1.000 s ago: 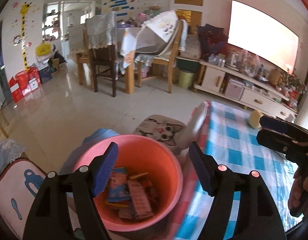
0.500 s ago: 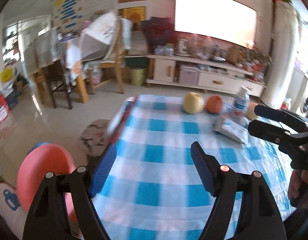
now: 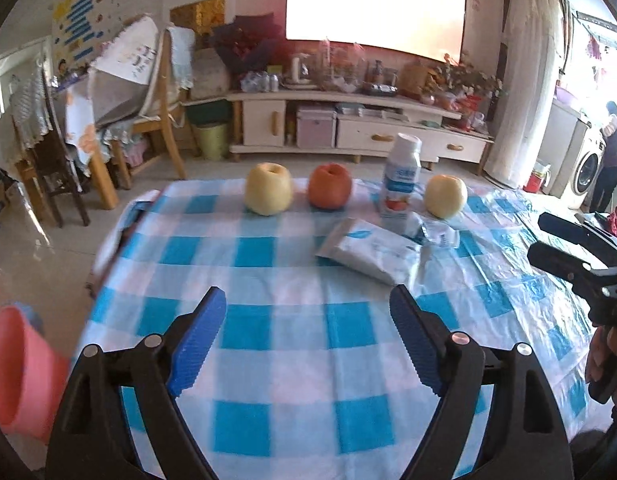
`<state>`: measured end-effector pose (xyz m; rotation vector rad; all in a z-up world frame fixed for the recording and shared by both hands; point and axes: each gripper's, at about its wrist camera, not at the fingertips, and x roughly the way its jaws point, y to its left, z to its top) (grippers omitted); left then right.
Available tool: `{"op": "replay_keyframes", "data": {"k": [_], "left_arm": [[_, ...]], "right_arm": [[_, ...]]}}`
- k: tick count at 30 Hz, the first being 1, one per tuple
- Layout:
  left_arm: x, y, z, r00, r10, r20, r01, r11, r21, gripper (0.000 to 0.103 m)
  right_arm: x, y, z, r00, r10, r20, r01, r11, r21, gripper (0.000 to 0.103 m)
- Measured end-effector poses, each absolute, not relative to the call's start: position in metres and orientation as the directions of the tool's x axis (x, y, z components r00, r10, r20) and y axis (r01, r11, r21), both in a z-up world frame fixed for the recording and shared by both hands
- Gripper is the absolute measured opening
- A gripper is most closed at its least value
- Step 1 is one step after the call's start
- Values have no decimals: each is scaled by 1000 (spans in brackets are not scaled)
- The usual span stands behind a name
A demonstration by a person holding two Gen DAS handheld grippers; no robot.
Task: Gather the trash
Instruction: 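Move both tools back over the table toward the white wipes pack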
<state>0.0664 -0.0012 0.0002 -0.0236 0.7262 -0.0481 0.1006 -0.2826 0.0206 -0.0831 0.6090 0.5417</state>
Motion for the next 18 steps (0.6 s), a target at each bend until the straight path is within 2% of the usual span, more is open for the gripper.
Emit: {"op": "replay_keyframes", "data": {"k": [8, 18], "left_arm": [[138, -47, -61, 663, -71, -745, 29, 997, -70, 84], [201, -100, -90, 625, -55, -779, 67, 998, -17, 84]], "right_arm": [[122, -312, -17, 678, 431, -596, -489, 869, 71, 82], [135, -319, -34, 666, 397, -632, -495, 869, 25, 82]]}}
